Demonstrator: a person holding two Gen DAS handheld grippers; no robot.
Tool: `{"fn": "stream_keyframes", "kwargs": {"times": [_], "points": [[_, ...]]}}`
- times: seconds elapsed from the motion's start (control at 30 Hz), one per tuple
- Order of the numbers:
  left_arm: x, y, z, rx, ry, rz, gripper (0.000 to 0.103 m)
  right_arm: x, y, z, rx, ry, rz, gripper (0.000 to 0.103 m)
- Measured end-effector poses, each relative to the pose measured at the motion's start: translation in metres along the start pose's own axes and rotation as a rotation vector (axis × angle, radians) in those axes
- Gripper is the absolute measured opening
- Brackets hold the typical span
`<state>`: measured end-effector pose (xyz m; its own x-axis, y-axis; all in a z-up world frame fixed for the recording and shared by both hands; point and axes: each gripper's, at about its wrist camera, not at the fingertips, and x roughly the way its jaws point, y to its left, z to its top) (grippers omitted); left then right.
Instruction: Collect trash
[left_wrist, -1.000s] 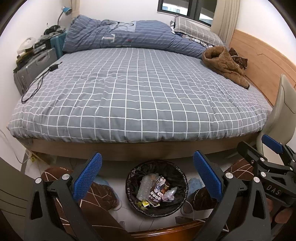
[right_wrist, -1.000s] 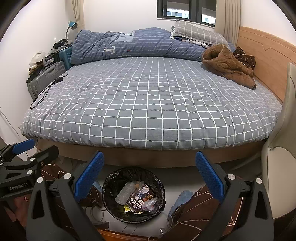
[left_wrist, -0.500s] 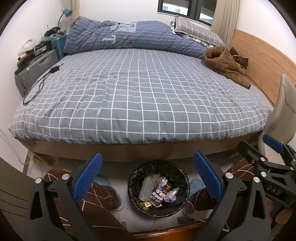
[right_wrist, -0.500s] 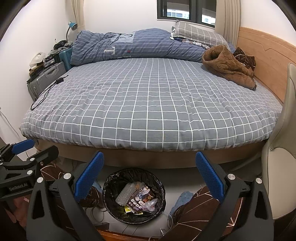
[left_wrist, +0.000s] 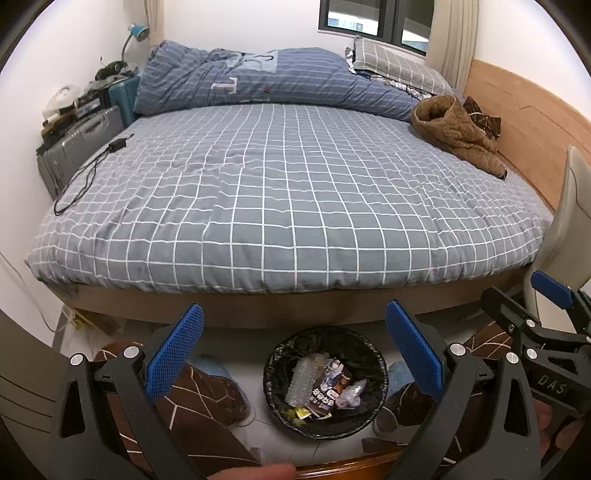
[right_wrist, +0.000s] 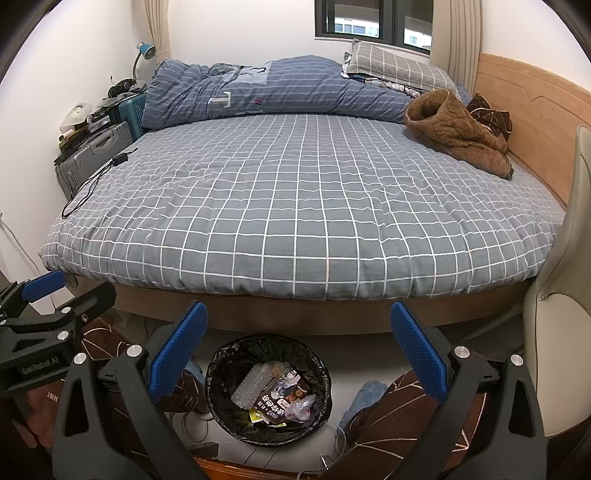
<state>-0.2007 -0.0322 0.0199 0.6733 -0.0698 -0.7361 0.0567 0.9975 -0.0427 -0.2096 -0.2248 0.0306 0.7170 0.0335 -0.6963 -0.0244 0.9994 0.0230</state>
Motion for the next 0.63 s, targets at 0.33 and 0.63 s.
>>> {"fn": "stream_keyframes", "kwargs": {"times": [0.33, 0.63], "points": [[0.007, -0.003, 0.000, 0.008, 0.021, -0.010, 0.097, 0.003, -0.001, -0.003, -0.001, 0.003, 0.005, 0.095], [0.011, 0.002, -0.003, -0.014, 0.034, -0.049, 0.097, 0.006, -0.002, -0.006, -0.002, 0.004, 0.007, 0.095]]}}
